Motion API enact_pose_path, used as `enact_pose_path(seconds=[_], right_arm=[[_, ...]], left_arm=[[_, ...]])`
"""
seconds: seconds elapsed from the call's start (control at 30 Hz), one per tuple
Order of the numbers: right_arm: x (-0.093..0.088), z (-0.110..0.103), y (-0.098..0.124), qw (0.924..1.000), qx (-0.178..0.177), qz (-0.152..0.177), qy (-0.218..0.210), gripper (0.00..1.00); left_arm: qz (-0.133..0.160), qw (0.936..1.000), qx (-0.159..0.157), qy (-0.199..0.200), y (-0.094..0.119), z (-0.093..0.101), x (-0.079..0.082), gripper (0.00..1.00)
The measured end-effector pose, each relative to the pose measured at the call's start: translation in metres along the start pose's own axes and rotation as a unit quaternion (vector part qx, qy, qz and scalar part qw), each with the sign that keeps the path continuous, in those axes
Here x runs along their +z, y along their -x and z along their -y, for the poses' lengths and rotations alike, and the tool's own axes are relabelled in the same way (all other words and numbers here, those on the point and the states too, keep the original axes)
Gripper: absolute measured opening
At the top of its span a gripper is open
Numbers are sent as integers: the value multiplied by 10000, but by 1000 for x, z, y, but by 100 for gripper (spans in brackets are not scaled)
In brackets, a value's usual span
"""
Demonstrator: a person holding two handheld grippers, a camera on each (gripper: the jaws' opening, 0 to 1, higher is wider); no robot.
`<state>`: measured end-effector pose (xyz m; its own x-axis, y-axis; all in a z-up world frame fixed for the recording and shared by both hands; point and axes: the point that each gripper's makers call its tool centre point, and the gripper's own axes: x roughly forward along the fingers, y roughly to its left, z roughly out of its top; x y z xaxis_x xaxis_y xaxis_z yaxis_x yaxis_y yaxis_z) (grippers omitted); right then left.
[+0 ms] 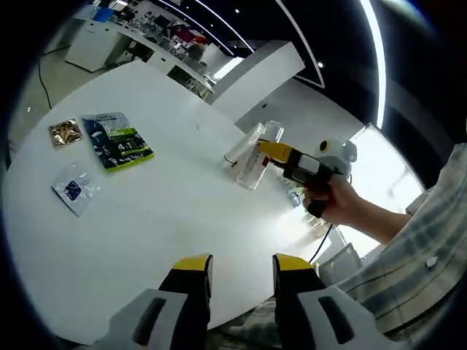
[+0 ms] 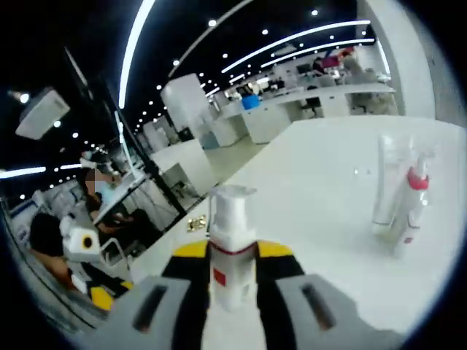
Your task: Arrange the skincare products in the storage area until every visible bottle or jar stands upright without overlapping.
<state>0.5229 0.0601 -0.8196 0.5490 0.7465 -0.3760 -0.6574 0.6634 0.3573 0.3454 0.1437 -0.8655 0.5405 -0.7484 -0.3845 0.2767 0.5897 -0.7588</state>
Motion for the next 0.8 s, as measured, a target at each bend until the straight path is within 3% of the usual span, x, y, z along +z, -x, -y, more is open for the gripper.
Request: enact_pose_path(seconds=[0.2,0.43,0.67,0.8], right_arm=[[-7,30,2,9986,-415,193,277,21],[4,62,8,9912,-735,702,843,21],[0,94,8,9896,-957,825,687,21],[-3,105,6,9871,-1034,867,862,21]], left_arm=[[-25,10000,56,19,3,1,1,33],[-110,9998,156,6,8,1,-4,31],[-122,9998,149,84,9,8,-7,31],[-4,9996,51,280,10,16,-6,31]])
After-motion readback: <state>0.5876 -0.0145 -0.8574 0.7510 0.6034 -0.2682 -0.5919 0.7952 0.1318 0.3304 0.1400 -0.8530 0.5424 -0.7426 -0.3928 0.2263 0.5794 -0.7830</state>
